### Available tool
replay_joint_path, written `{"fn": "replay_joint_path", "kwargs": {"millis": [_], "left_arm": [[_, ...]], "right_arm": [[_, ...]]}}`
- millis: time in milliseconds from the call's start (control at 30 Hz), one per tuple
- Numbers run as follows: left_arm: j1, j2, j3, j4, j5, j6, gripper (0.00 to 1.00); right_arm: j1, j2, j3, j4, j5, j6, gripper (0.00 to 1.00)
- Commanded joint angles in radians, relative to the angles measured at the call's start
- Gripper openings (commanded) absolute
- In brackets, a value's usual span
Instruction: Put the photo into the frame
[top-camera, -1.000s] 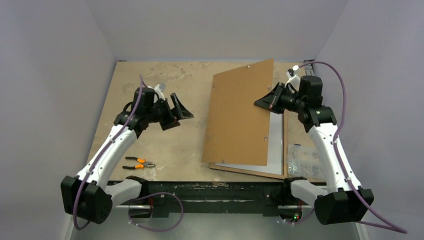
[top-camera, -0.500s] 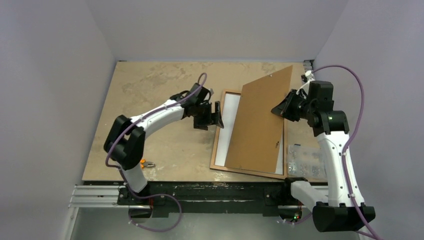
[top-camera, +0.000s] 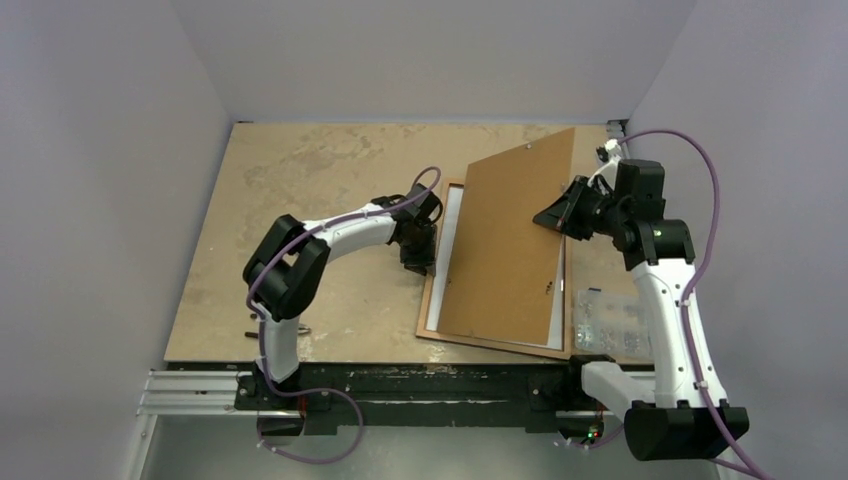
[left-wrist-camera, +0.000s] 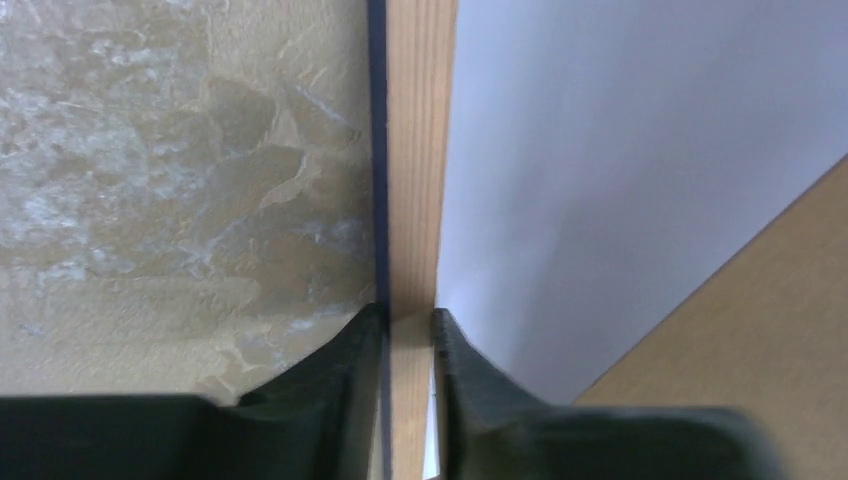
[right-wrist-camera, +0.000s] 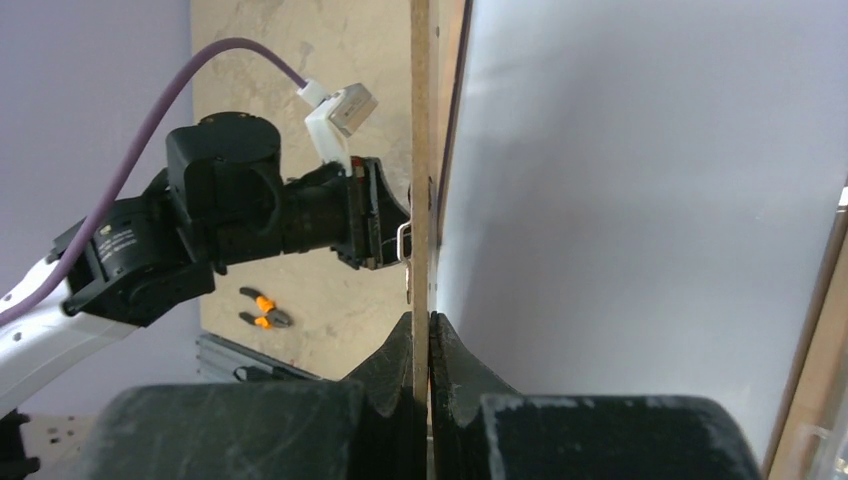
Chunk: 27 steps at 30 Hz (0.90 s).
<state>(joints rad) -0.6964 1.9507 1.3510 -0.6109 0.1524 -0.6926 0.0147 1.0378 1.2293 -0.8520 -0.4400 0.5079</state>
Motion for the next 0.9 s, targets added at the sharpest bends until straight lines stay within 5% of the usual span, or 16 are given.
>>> {"fn": "replay_joint_path", "kwargs": {"millis": [0,67,600,767,867], "left_arm": [[0.001,-0.017,-0.051,0.012,-0.073,0.0,0.13],[0.01,-0.056,-0.097,0.025,-0.105,-0.024,0.0],[0.053,-0.391,-0.446,0.133,-0.175,-0.17,0.0],[0.074,-0.443,-0.454,0.138,-0.137,-0.142,0.35],[0.114,-0.475,-0.457,0.134,-0.06,-0.124,0.46]], "right_arm": [[0.0,-0.001,-0.018,0.121,-0.152,0.073,0.0],[-0.001,0.006,-0.03,0.163,-0.184,0.093,0.0],[0.0,0.078,-0.165,0.438,-0.341,0.192,0.0],[0.002,0.135,-0.189,0.491,-0.396,0.159,0.0],[0.002,0.183,-0.175,0.481,-0.417,0.123,0.0]]}}
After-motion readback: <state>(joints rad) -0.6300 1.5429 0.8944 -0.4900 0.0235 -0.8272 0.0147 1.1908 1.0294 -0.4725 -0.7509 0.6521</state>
